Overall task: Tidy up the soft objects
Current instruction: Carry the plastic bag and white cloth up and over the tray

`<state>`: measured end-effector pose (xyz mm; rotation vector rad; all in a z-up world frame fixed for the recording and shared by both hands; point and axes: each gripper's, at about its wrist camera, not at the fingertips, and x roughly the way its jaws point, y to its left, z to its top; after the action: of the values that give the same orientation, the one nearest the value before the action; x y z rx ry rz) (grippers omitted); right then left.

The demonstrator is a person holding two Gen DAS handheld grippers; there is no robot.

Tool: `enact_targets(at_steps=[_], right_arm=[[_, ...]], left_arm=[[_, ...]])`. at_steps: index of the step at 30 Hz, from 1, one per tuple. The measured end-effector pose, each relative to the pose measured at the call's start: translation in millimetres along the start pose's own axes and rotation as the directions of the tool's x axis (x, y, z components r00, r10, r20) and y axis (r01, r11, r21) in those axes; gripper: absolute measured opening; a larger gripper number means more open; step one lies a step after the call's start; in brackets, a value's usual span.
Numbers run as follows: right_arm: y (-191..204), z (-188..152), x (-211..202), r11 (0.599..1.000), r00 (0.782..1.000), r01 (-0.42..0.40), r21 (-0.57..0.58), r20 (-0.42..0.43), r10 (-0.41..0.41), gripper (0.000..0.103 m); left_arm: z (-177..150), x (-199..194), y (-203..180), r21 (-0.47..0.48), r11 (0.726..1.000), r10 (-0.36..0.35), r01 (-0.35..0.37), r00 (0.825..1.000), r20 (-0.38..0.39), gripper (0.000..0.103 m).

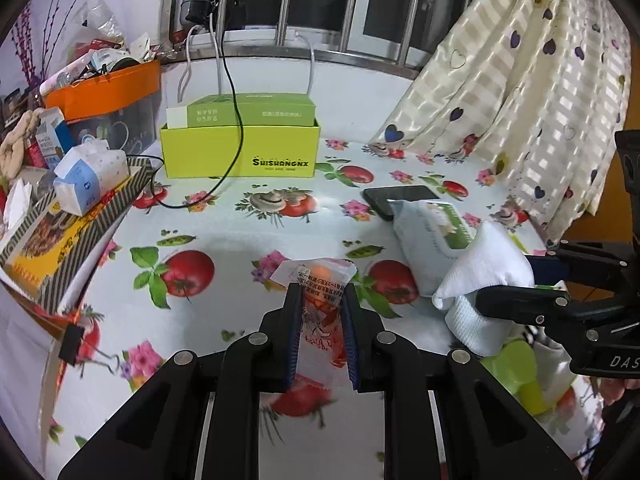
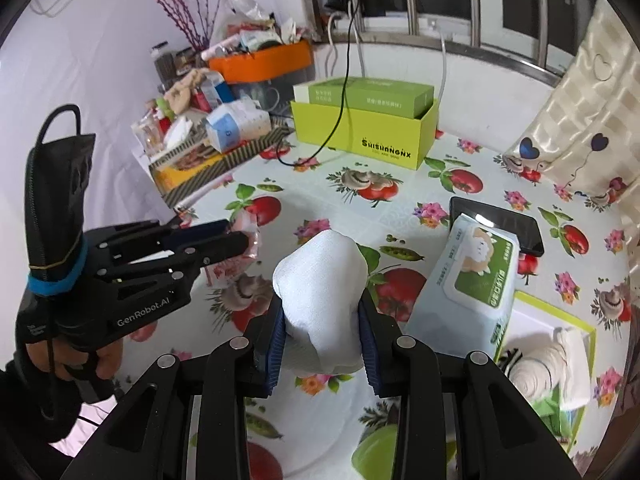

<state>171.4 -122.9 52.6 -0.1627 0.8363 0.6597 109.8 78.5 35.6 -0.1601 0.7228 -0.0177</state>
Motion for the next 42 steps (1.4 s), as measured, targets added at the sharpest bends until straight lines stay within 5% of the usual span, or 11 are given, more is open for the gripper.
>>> enact_targets(at_steps=[27, 42], right_arm=[[-14.7, -65.5, -75.9, 0.993, 0.987, 0.011, 0.115, 0.155, -0.029, 0.032], [-25.0, -124.4, -103.3, 0.983, 0.986, 0.004, 0.186, 0.163, -0.035, 0.032]], left_arm=[[-30.2, -47.7, -44.8, -0.002, 0.995, -0.095, 0.095, 0.993, 0.068, 0.020], [-61.5, -52.7, -72.7, 0.040, 0.987, -0.157, 0.156, 0.988, 0.016, 0.020]])
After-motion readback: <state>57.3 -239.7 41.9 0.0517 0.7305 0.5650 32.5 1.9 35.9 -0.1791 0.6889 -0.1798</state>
